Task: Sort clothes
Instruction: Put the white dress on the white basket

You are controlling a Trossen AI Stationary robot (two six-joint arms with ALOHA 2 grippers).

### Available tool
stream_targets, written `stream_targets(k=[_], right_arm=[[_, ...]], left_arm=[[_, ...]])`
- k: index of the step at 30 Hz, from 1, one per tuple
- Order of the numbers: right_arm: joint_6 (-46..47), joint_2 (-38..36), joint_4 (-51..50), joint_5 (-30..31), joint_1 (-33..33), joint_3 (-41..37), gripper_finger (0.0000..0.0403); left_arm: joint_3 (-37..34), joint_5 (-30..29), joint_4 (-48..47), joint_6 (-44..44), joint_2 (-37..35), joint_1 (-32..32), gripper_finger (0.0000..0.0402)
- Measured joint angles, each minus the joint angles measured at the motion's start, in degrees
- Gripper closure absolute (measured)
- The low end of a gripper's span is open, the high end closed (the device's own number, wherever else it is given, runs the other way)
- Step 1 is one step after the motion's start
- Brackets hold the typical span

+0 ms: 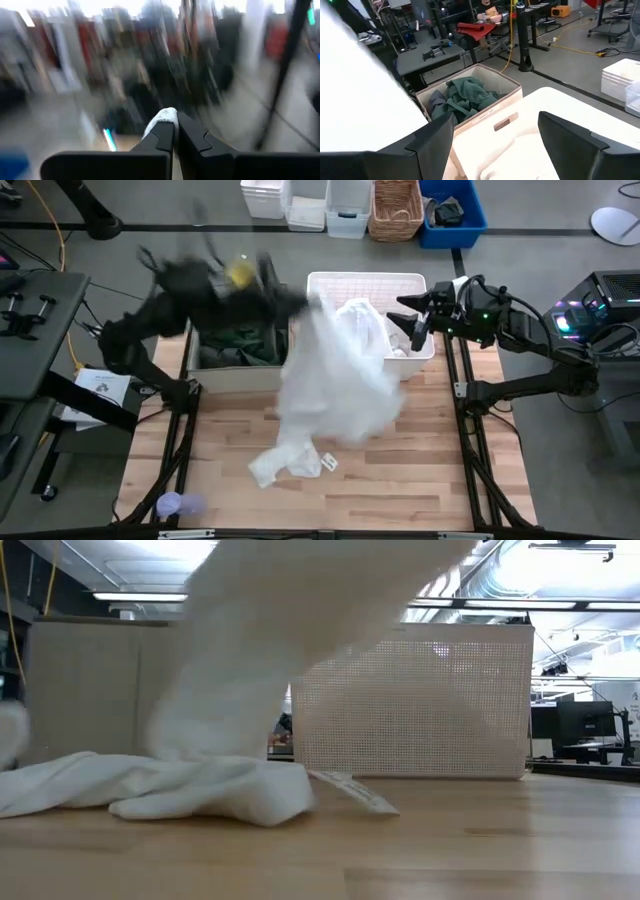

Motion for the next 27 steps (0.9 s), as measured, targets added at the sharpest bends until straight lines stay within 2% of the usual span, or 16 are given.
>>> stream_targets(k=[4,7,11,15,18,21,24,27], right_arm=[[1.15,0.0,0.09,1.12,-0.01,0.0,0.0119],[1.44,-0.02,0.36,1.32,-0.02,0.0,0.0119],[0.62,-0.43,0.87,1.57,-0.01,-0.04,0.0119],[-3.11,-3.29,7.91,5.02,0.0,-0.04,0.0119],[-5.71,-6.27,13.86,5.69,-0.02,-0.02,0.0119],[-6.62,-9.31,16.64,5.68,0.0,-0.02,0.0119],[-6.51,-12.11,15.62,5.69,0.0,-0.02,0.0119],[-5.09,-14.41,13.02,5.71,0.0,0.0,0.0119]], left_arm=[[11.02,0.05,12.87,11.13,3.08,7.31,0.0401],[16.03,1.11,19.55,15.06,5.77,12.75,0.0401],[18.41,3.36,24.83,14.67,9.59,19.33,0.0401],[18.45,3.68,26.28,11.53,13.94,25.21,0.0401],[18.44,3.76,26.93,5.75,18.8,29.14,0.0401],[18.32,6.15,31.3,-4.63,24.41,31.79,0.0401],[18.32,11.45,42.06,-17.26,29.89,32.46,0.0401],[18.34,16.81,59.97,-32.66,35.81,31.68,0.0401]])
